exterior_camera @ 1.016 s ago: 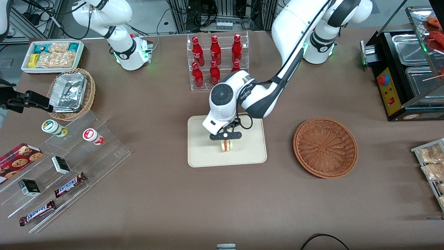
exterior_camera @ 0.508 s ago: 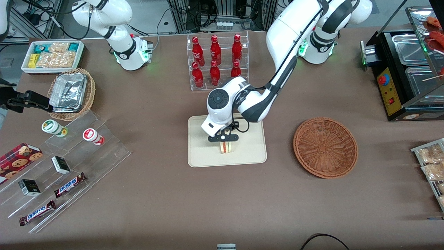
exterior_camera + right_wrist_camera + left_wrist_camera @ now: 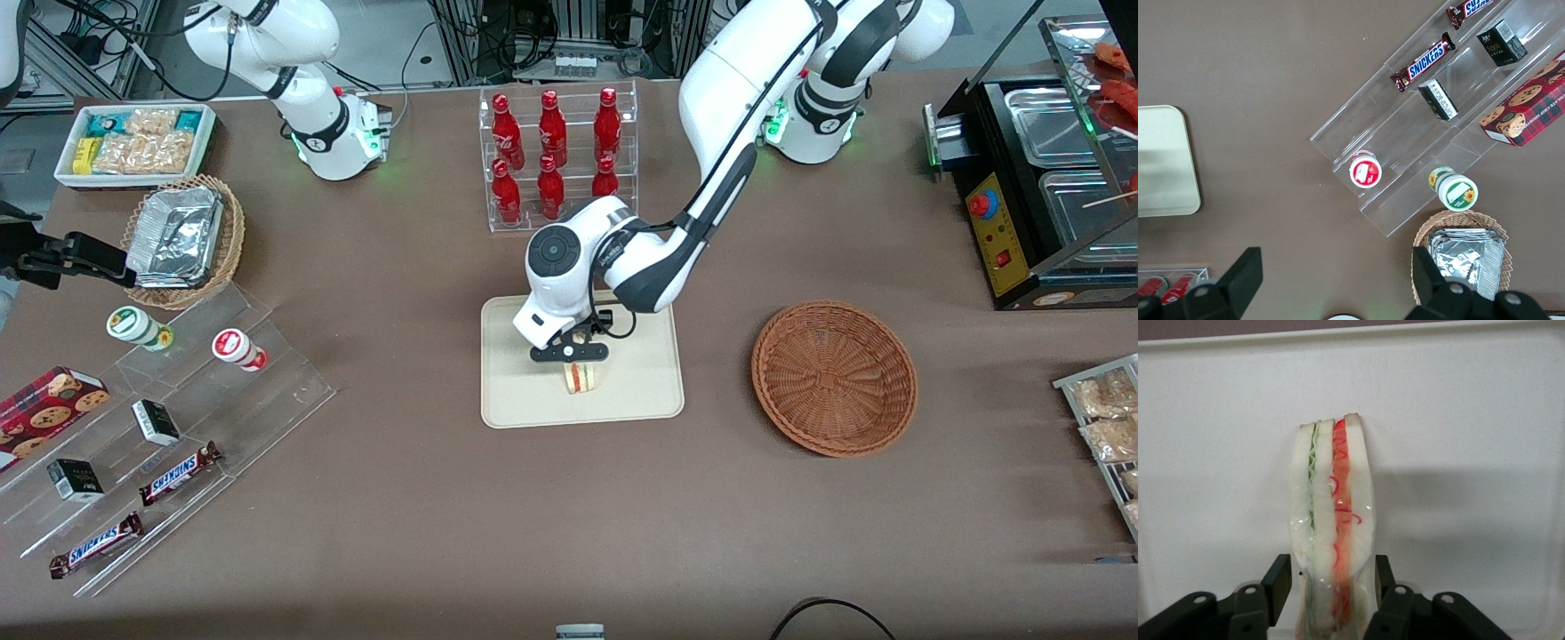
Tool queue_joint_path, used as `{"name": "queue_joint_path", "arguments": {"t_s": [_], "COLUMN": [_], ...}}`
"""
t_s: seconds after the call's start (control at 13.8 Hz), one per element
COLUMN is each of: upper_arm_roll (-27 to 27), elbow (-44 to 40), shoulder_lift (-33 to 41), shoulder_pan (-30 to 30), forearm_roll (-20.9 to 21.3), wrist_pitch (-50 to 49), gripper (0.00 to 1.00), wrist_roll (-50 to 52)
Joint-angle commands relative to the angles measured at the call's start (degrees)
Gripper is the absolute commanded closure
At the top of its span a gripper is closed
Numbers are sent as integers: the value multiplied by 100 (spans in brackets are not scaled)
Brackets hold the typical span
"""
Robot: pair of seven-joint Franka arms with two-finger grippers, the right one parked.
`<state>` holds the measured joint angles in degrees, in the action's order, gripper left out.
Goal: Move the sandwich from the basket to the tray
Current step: 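Lower the sandwich onto the tray and open the left gripper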
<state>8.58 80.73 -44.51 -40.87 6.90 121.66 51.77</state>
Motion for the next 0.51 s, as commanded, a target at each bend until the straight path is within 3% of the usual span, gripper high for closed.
{"name": "queue_joint_path", "arguments": {"t_s": [0.0,0.44], "upper_arm_roll": [-111,-128], "elbow": [-93,161], "shoulder_lift": [196,1636], "shoulder_pan": [-97,456], "forearm_roll": [101,5], "wrist_pitch": [-195,-1134], "gripper": [0,0], "wrist_roll": [176,606]}}
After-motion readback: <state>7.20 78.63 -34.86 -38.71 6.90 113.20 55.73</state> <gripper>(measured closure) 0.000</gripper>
